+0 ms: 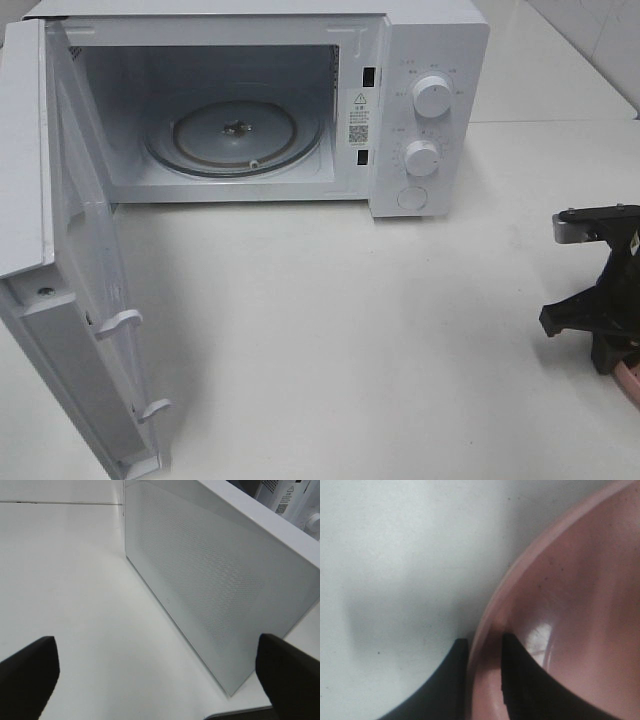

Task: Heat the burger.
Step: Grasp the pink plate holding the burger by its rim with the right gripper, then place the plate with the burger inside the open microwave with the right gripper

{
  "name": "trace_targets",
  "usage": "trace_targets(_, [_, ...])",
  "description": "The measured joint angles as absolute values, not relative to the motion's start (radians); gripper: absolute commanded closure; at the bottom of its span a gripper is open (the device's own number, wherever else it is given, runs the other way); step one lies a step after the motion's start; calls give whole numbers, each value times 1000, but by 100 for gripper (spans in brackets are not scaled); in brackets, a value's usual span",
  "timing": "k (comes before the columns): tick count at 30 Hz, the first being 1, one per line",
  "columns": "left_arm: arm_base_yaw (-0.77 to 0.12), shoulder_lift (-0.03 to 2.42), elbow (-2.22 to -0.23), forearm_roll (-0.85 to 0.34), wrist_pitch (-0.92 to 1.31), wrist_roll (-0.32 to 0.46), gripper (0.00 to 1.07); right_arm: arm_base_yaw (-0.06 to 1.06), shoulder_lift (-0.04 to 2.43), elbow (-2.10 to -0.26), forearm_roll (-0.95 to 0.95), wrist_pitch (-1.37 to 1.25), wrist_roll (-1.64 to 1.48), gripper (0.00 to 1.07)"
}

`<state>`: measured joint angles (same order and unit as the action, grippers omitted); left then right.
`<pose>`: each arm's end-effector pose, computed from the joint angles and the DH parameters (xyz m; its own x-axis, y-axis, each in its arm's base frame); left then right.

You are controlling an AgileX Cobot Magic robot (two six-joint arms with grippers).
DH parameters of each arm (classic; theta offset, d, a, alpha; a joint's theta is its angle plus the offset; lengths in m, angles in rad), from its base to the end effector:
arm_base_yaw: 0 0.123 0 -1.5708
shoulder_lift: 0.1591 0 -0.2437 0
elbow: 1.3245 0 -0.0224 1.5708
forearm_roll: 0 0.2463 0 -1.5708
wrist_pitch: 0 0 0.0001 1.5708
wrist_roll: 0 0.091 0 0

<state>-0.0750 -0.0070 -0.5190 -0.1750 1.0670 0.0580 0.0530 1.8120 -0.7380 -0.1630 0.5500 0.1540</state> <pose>0.0276 -0.0160 0.2810 -0.4369 0.0059 -0.8995 0.1994 0.9757 -0.0904 0.2530 0.0057 0.0637 -0.9984 -0.0383 -0.0412 -0.0347 0.9958 -0.0842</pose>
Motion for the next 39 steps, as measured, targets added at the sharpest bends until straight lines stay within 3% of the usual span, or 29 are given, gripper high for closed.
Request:
trace_targets(26, [-75, -7, -519, -175, 1067, 58, 6, 58, 1634, -727, -208, 657, 184, 107])
trace_targets(39, [-75, -7, -519, -175, 1067, 58, 6, 186, 1557, -718, -292, 755, 304, 107])
